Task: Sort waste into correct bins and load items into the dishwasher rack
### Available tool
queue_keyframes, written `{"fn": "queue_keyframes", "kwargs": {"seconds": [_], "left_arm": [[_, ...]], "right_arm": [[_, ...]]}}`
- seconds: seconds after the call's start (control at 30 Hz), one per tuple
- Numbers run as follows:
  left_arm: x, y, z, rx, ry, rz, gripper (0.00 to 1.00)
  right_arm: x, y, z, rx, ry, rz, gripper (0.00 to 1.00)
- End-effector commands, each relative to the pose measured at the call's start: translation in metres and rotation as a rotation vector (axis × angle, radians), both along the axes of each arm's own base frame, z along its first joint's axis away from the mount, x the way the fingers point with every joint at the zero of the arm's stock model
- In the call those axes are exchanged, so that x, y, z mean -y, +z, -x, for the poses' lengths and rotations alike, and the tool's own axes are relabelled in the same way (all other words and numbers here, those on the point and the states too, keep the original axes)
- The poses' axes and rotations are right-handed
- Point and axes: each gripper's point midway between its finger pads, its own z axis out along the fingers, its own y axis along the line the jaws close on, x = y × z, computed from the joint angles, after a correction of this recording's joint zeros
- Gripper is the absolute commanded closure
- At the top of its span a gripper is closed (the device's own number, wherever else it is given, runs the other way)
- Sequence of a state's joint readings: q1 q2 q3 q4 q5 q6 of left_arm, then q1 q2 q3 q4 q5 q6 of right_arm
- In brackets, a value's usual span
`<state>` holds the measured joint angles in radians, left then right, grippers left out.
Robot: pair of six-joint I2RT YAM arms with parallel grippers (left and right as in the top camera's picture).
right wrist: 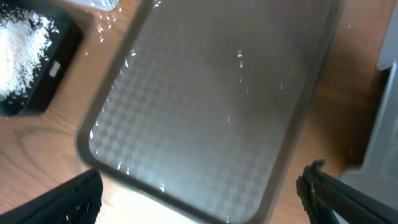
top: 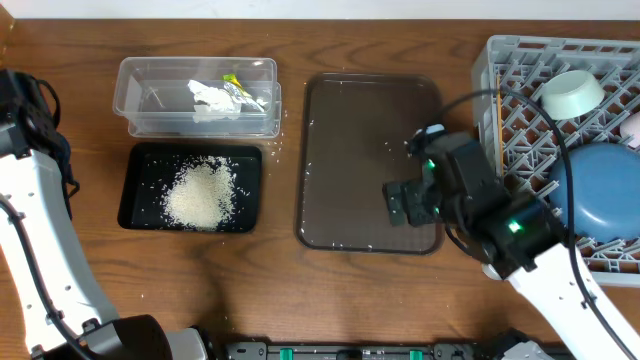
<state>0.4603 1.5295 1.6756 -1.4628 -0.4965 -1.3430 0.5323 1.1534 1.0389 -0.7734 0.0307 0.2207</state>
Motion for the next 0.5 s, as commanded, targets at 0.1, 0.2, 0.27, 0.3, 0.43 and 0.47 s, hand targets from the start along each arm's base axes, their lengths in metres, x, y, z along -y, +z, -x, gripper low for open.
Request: {"fn": "queue_keyframes", "kwargs": {"seconds": [0.1, 0.2, 0.27, 0.3, 0.43, 0.47], "left_arm": [[-0.001, 0.003, 0.003, 0.007, 0.019, -0.01, 0.08], [-0.001, 0.003, 0.003, 0.007, 0.019, -0.01, 0.08], [-0.001, 0.003, 0.003, 0.007, 0.019, -0.01, 0.08], [-0.001, 0.003, 0.003, 0.007, 0.019, -0.01, 0.08], [-0.001, 0.003, 0.003, 0.007, 0.019, -0.01, 0.08], [-0.001, 0.003, 0.003, 0.007, 0.019, -0.01, 0.08]], "right_arm": [[0.004, -0.026, -0.007, 0.181, 0.07, -0.128, 0.01], [0.006, -0.039, -0.005, 0.277, 0.09, -0.221, 0.01], [0.011, -0.049, -0.001, 0.324, 0.093, -0.258, 0.01], [0.015, -0.055, 0.003, 0.344, 0.09, -0.272, 0.01], [0.032, -0.072, 0.015, 0.42, 0.07, -0.311, 0.01], [0.035, -0.073, 0.017, 0.443, 0.067, -0.319, 0.01]]}}
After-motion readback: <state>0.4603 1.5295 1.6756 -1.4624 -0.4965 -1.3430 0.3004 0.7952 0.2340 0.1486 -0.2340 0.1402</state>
